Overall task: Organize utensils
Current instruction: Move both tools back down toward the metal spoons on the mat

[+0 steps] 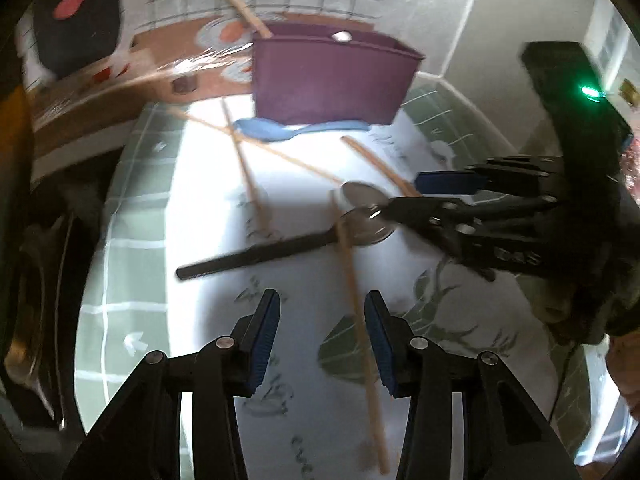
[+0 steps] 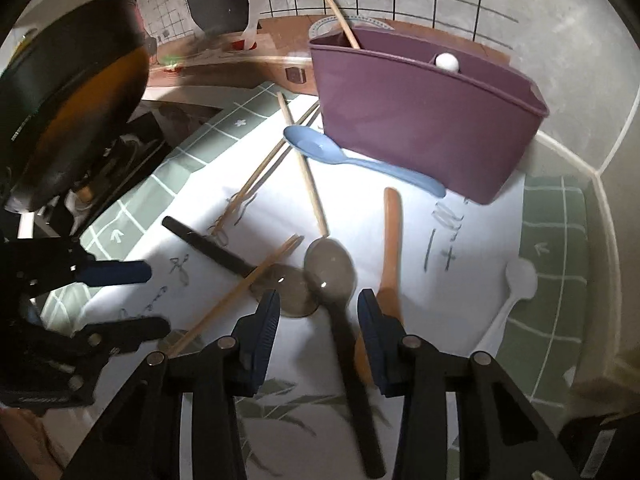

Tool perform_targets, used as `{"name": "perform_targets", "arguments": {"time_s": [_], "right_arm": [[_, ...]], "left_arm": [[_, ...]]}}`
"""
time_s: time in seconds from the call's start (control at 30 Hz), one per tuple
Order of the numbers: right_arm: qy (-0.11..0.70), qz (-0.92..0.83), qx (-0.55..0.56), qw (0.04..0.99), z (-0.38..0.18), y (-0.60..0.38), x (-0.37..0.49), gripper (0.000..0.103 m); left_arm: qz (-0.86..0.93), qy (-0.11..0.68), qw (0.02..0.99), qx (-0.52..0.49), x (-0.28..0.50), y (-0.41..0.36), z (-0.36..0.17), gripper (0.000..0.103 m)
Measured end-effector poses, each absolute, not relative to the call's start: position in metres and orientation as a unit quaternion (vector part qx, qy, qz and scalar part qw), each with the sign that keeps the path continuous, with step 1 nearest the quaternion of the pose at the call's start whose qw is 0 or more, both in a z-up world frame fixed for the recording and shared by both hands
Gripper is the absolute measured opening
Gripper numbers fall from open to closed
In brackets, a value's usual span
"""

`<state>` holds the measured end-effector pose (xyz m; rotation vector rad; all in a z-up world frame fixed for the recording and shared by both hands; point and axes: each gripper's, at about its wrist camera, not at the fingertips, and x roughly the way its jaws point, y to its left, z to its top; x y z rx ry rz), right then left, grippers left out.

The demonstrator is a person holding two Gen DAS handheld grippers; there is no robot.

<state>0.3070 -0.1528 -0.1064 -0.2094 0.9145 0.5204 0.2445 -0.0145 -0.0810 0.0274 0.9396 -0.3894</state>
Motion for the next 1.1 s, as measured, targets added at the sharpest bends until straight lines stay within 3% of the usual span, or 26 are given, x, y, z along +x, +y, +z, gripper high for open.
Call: {"name": "perform_targets", "arguments": {"time_s": [0.3,0.4,0.9,0.97,1.1], "right_arm": [[0.477,0.198,-0.082,0.852,-0.125,-0.178,0.331,0.038],[0.478,0.187,-0.088,0.854,-0.128,-0.184,0.324,0.026],[0.476,0.147,-0.054,0.865,-0.122,-0.218,0.307,0.026],[0.476,0.146,-0.05,0.866,-0.122,-0.218,0.306,0.026],[0.477,0.142,-0.042,0.866,-0.123,-0.215,0.304,0.026]], "left_arm": [[-0.228,0.454,0.859,0.061,0.291,-0.041,-0.077,0.045],[-0.232,0.461,0.853,0.076,0.302,-0.046,-0.078,0.045],[-0.208,0.481,0.838,0.153,0.321,-0.081,-0.097,0.045],[-0.208,0.482,0.839,0.143,0.322,-0.081,-0.097,0.041],[-0.206,0.482,0.844,0.112,0.321,-0.077,-0.097,0.018]]}}
